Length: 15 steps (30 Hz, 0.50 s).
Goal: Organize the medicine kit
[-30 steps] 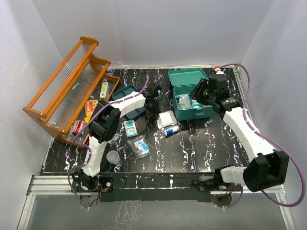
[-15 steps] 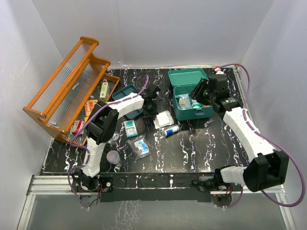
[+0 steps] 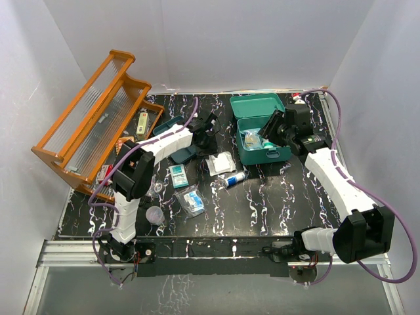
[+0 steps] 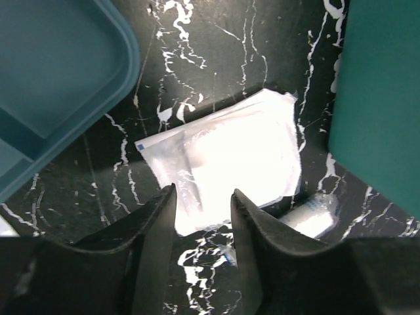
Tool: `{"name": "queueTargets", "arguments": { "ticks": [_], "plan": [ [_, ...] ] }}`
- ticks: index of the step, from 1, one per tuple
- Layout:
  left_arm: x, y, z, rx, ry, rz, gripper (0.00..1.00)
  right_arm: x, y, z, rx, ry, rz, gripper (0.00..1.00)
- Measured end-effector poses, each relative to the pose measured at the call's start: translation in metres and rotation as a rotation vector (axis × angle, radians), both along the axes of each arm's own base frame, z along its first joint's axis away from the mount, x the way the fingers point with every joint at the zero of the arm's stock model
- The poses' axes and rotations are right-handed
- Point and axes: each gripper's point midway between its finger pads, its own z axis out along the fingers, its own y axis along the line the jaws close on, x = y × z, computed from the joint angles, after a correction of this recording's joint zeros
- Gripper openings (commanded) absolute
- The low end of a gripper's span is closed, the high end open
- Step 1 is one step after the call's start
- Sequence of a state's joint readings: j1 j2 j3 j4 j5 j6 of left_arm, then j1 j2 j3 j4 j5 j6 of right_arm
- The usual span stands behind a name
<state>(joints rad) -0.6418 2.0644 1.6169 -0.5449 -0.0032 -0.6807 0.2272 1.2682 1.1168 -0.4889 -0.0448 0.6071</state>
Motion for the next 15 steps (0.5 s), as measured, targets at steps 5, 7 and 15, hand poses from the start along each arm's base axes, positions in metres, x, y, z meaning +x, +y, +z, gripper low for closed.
{"name": "queueTargets", "arguments": {
  "ticks": [5,7,15],
  "plan": [
    [-0.005,-0.008,0.002,-0.05,0.034,0.021,0.53,-0.004,-0.001,-0.008,-0.004,0.02,0.0,0.36],
    [-0.007,-0.007,0.001,-0.046,0.048,0.033,0.56,-0.004,-0.001,-0.008,-0.004,0.018,-0.001,0.36],
    [-0.008,-0.007,-0.011,-0.033,0.077,0.05,0.4,-0.005,-0.001,-0.002,-0.001,0.001,-0.001,0.36]
  ]
}}
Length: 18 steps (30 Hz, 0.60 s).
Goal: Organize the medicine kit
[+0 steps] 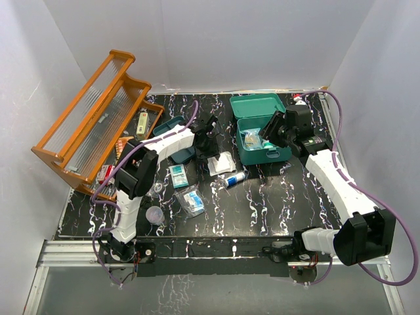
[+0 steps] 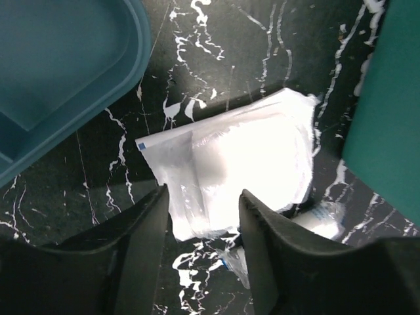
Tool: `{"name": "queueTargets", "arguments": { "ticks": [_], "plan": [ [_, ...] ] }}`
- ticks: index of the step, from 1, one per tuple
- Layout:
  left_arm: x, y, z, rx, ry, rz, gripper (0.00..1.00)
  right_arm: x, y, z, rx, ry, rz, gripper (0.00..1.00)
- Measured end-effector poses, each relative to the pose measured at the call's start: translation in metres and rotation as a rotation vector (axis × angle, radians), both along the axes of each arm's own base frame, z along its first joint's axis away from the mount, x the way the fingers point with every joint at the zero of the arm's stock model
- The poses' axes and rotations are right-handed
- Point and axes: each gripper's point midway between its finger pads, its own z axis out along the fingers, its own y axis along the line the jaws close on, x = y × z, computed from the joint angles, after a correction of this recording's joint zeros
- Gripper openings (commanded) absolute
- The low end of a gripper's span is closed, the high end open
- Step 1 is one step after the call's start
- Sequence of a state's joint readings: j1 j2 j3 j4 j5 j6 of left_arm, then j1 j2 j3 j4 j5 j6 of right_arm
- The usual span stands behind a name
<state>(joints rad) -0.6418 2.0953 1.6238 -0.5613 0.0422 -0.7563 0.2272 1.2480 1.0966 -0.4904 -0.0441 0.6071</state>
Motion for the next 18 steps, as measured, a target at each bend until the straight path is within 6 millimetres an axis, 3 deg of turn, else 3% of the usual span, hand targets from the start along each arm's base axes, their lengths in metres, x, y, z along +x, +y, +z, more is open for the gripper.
{"name": "queueTargets", "arguments": {
  "ticks": [5,10,14,18],
  "plan": [
    [-0.003,0.002,-0.018,0.025,0.035,0.004,0.37,0.0,0.0,0.0,-0.001,0.0,0.001,0.36],
    [0.002,0.003,-0.022,0.05,0.038,0.011,0.31,0.0,0.0,0.0,-0.003,0.0,0.002,0.36],
    [0.004,0.008,-0.023,0.086,0.038,0.02,0.23,0.0,0.0,0.0,-0.003,-0.001,0.002,0.36],
    [0.005,0.011,-0.023,0.11,0.035,0.018,0.08,0.0,0.0,0.0,-0.003,-0.001,0.002,0.36]
  ]
}}
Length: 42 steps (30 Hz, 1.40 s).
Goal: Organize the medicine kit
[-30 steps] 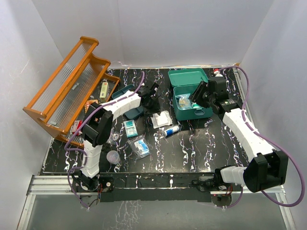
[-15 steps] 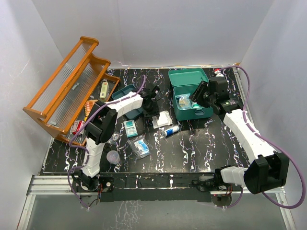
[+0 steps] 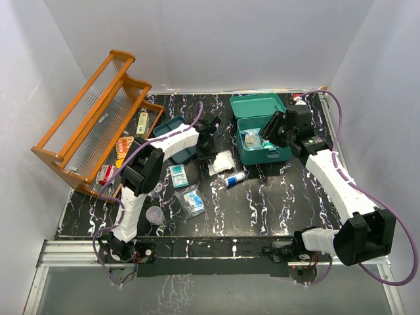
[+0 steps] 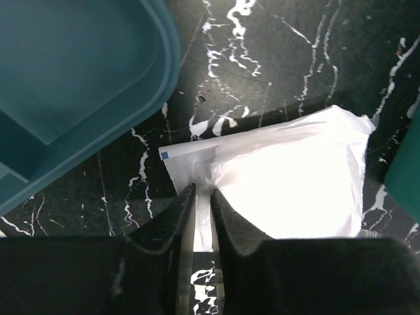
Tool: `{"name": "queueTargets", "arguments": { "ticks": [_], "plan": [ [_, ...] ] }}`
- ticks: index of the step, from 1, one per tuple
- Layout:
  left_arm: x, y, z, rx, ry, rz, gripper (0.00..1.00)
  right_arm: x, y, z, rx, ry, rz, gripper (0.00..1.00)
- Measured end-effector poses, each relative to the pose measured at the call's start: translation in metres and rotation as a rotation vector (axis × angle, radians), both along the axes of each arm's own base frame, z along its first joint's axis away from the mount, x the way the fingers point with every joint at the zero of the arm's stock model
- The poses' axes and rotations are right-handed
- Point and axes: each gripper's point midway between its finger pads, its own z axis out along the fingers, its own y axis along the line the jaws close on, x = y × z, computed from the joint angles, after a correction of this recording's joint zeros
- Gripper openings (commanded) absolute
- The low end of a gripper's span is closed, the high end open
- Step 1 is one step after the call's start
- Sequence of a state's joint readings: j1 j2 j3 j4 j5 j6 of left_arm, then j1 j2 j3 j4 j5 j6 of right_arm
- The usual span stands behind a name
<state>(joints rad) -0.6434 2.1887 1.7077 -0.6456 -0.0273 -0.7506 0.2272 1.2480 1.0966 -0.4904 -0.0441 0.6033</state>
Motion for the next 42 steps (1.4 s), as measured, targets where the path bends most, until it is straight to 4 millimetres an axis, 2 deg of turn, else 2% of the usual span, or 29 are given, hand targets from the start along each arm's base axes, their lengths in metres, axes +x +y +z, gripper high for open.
{"name": "queueTargets", "arguments": {
  "ticks": [2,10,12,14,17,21,25,29,34,39,42],
  "plan": [
    [0.0,0.003,-0.001,0.018,-0.001,-0.003,0.0,0.0,0.0,0.0,0.0,0.0,0.0,0.36],
    [0.002,0.005,-0.002,0.025,-0.024,-0.035,0.0,0.0,0.0,0.0,0.001,0.0,0.002,0.38],
    [0.003,0.007,0.0,0.018,-0.038,-0.041,0.0,-0.001,0.002,0.0,0.006,0.001,0.009,0.42],
    [0.004,0.012,0.002,0.009,-0.049,-0.039,0.0,-0.002,0.005,0.001,0.013,0.002,0.026,0.5],
    [0.008,0.025,0.015,-0.024,-0.081,-0.026,0.0,-0.004,0.012,0.002,0.029,-0.001,0.073,0.6],
    [0.013,0.038,0.056,-0.105,-0.17,-0.021,0.0,-0.004,0.028,0.012,0.075,-0.037,0.158,0.63],
    [0.026,0.037,0.121,-0.216,-0.346,-0.052,0.0,-0.005,0.051,0.017,0.127,-0.058,0.26,0.64],
    [0.026,0.028,0.18,-0.324,-0.511,-0.125,0.0,-0.007,0.08,0.011,0.17,-0.028,0.357,0.66],
    [0.019,0.021,0.219,-0.404,-0.659,-0.241,0.0,-0.004,0.105,0.016,0.228,-0.03,0.427,0.68],
    [0.016,0.015,0.243,-0.436,-0.756,-0.337,0.0,0.003,0.121,0.043,0.292,-0.097,0.486,0.68],
    [0.016,0.012,0.25,-0.448,-0.787,-0.374,0.0,0.003,0.13,0.06,0.333,-0.147,0.528,0.66]
  ]
}}
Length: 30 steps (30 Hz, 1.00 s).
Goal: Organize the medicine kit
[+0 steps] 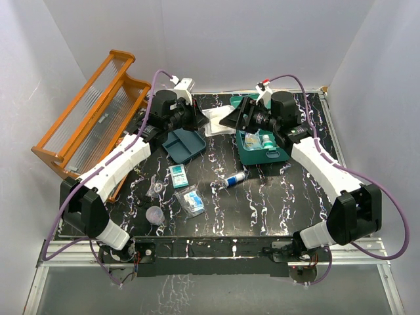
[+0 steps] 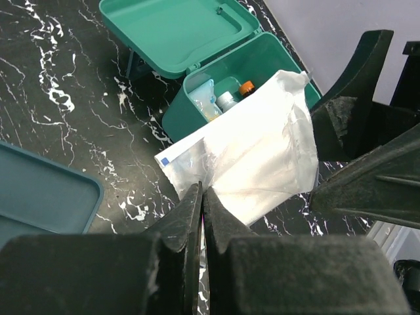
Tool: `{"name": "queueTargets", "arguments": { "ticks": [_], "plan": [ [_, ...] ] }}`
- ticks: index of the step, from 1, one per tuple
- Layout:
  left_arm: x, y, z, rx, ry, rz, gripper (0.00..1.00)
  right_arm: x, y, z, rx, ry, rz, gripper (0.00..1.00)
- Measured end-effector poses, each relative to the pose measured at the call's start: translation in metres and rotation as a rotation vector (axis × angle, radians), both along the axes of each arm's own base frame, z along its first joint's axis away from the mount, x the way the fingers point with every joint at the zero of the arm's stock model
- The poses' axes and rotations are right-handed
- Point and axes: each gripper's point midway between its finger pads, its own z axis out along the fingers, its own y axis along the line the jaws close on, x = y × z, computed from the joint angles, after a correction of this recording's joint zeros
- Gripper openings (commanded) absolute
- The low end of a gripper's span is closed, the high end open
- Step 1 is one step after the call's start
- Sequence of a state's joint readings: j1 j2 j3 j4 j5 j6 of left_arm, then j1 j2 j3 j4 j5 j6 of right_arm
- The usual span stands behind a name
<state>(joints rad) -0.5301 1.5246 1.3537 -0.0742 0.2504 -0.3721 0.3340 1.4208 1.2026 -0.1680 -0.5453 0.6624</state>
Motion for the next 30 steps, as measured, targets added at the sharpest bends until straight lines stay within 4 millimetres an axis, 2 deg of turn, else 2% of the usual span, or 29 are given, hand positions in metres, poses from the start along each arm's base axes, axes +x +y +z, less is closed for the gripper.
{"name": "queueTargets", "arguments": {
  "ticks": [4,6,10,12,13,18,23,27,30],
  "plan": [
    [-0.001,-0.004,0.004,-0.007,-0.023,-0.032,0.0,-0.001,0.007,0.012,0.039,-0.032,0.028,0.58],
    [-0.002,-0.005,0.006,-0.012,-0.029,-0.043,0.0,0.0,0.009,0.017,0.053,-0.05,0.033,0.5],
    [-0.004,-0.007,0.006,-0.016,-0.028,-0.057,0.0,0.002,0.01,0.024,0.079,-0.072,0.028,0.23],
    [-0.004,-0.007,0.007,-0.017,-0.029,-0.059,0.0,0.004,0.011,0.025,0.088,-0.076,0.021,0.16],
    [-0.004,-0.007,0.007,-0.017,-0.028,-0.058,0.04,0.004,0.01,0.023,0.088,-0.073,0.019,0.14],
    [-0.003,-0.004,0.004,-0.017,-0.013,-0.038,0.37,0.008,0.007,0.019,0.085,-0.063,-0.014,0.1],
    [0.006,0.01,-0.005,0.009,0.019,0.053,0.52,0.015,-0.004,0.015,0.071,-0.051,-0.045,0.09],
    [0.012,0.032,-0.02,0.035,0.056,0.147,0.61,0.024,-0.029,0.005,0.04,-0.029,-0.092,0.09],
    [0.014,0.047,-0.032,0.056,0.084,0.194,0.66,0.031,-0.055,-0.004,0.015,0.0,-0.136,0.09]
  ]
}}
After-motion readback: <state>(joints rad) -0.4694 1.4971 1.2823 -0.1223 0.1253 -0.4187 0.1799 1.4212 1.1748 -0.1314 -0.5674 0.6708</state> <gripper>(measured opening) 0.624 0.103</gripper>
